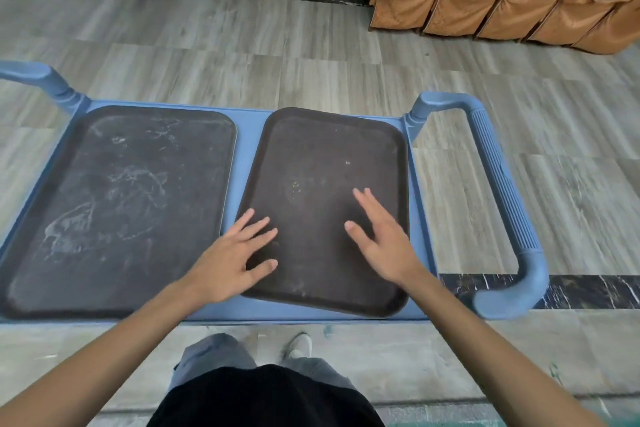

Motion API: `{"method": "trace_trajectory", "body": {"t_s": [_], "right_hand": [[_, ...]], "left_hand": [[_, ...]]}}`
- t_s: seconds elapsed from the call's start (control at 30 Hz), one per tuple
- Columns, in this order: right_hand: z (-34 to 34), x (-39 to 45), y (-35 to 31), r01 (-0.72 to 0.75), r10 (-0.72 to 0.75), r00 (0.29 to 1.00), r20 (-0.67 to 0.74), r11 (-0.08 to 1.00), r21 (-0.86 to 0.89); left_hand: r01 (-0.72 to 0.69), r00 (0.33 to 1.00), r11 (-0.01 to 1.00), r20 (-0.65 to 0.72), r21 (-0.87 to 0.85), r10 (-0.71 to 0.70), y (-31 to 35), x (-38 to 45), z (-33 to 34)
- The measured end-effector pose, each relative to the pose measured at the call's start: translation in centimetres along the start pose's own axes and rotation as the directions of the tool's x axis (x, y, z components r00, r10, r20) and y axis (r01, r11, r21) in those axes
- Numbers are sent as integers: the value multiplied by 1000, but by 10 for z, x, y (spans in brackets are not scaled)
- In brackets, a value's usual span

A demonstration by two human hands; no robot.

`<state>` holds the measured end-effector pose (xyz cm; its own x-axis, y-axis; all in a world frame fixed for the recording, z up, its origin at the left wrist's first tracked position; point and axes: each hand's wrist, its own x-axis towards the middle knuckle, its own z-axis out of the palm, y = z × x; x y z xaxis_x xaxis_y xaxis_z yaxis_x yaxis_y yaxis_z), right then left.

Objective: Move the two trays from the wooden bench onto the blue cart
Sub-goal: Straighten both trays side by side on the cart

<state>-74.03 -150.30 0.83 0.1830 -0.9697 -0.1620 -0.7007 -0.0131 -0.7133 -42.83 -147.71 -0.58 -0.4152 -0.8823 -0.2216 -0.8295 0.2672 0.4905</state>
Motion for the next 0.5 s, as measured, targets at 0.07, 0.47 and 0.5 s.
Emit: {"method": "trace_trajectory", "body": {"t_s": [0.07, 0.47, 0.5], "right_hand": [[35, -28, -7, 101, -92, 992, 88, 990, -99], [132, -98, 0, 276, -220, 960, 171, 836, -474], [132, -98, 1, 281, -227, 959, 167, 827, -487]], "left_hand": [[-65, 997, 997, 33, 50, 63, 6, -23, 20], [-148, 984, 966, -70, 210, 166, -5, -71, 90], [-165, 980, 962, -71, 220, 184, -6, -72, 90]]}}
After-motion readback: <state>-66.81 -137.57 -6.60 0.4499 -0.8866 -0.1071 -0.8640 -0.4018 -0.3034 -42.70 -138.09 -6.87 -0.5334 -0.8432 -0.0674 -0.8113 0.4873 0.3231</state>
